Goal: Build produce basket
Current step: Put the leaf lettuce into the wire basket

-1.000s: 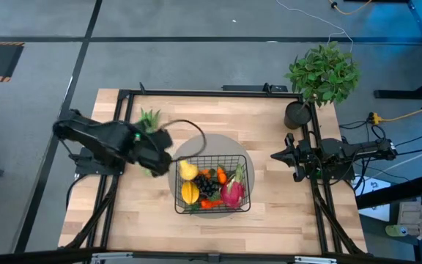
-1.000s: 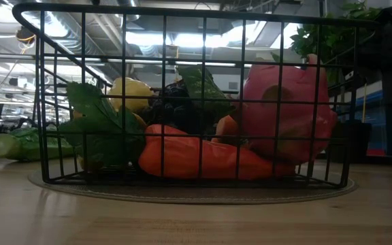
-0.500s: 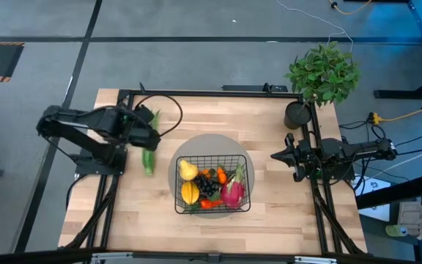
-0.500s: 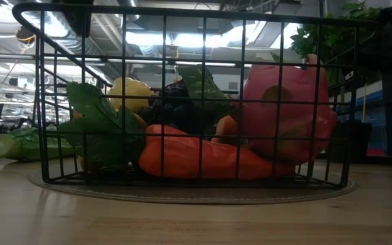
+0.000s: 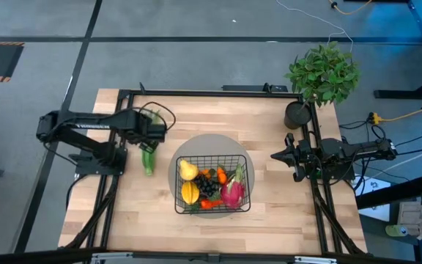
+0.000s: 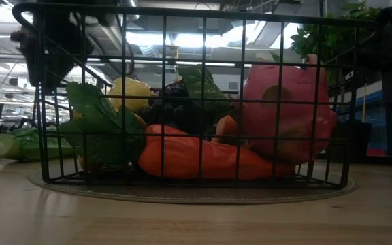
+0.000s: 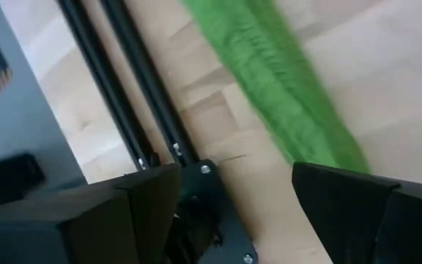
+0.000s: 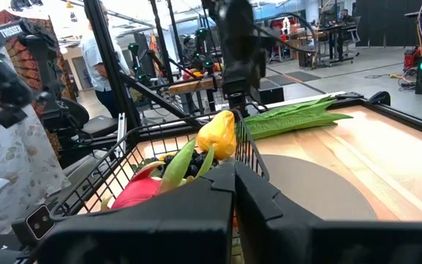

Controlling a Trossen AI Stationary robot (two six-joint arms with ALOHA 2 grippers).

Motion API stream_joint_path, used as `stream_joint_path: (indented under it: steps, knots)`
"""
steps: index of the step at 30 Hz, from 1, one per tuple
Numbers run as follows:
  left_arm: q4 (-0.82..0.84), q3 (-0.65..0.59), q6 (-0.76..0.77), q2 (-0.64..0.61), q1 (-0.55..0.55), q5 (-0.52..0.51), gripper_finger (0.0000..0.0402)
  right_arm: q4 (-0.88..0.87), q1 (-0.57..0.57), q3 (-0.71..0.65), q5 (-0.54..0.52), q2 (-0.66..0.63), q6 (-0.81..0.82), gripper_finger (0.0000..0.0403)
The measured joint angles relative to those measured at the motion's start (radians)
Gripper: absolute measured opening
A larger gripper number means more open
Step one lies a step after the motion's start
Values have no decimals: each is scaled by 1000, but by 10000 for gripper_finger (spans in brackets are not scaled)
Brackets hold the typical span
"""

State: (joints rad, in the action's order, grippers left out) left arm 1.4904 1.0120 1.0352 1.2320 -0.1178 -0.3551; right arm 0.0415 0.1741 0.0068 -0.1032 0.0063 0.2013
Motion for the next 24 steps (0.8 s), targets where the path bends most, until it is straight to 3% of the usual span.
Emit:
stream_joint_path:
  steps: [10, 16, 24]
  knots:
    - [-369, -114, -269, -1, -259, 140, 250, 0, 0, 0, 0, 0, 0, 5]
    - [-413, -115, -384, -1, -314, 200, 254, 0, 0, 0, 0, 0, 0, 5]
    - [-415, -114, -385, 9, -322, 124, 254, 0, 0, 0, 0, 0, 0, 5]
